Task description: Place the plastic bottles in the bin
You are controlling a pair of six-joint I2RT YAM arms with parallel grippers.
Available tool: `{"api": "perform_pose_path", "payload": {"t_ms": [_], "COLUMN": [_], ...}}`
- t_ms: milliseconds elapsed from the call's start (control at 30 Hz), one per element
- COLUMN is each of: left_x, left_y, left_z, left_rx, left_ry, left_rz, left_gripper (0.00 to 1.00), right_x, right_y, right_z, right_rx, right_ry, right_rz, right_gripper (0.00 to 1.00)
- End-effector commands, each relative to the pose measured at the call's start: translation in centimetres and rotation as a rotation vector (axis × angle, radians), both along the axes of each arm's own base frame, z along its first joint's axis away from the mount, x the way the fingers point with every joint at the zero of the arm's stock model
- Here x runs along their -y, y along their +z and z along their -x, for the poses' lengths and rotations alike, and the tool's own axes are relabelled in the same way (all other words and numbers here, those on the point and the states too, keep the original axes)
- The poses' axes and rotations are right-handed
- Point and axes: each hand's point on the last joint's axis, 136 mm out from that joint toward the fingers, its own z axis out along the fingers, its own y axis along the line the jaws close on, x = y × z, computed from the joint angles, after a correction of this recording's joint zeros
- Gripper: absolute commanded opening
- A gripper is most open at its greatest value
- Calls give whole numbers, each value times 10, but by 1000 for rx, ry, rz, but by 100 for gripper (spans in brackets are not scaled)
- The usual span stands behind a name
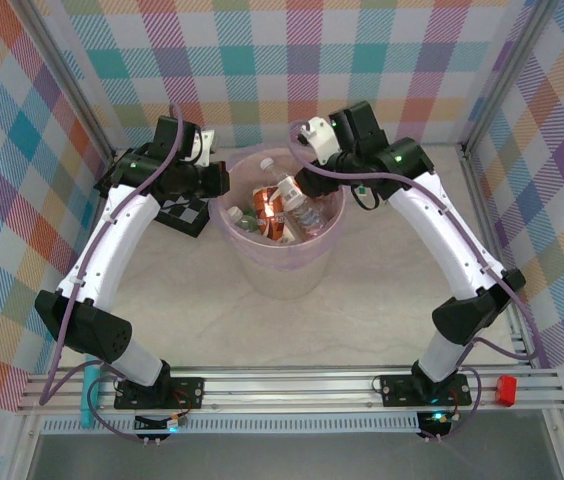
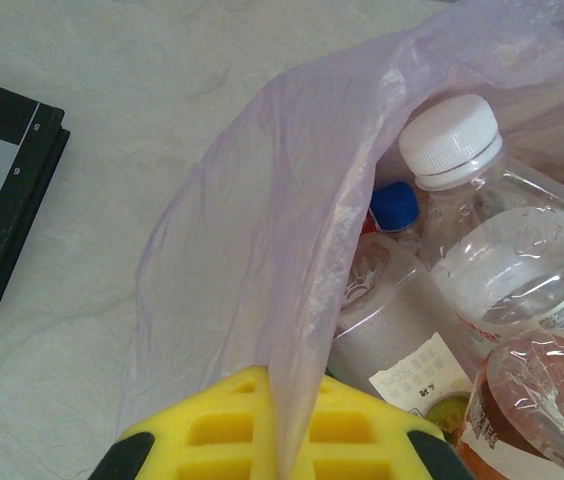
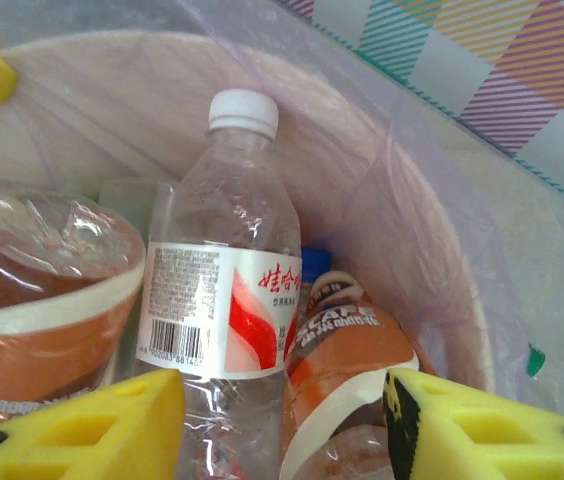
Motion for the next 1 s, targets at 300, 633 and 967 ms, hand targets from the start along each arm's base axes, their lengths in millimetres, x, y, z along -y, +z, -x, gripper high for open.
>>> {"api": "perform_pose_path", "payload": {"t_ms": [300, 633, 967], "left_x": [4, 2, -19], "left_y": [-5, -6, -1], "left_z": [7, 5, 7], "left_rx": [-38, -43, -52], "left_ry": [-12, -3, 53], "left_rz": [15, 14, 50], "left_gripper": [0, 0, 0], "right_x": [94, 180, 220], "right_y": [47, -54, -159], "right_z": [-29, -101, -141], "right_rx": [50, -199, -391], "right_ry": [-420, -894, -1446], "right_rz": [-214, -399, -626], "right_gripper": [99, 99, 97]}}
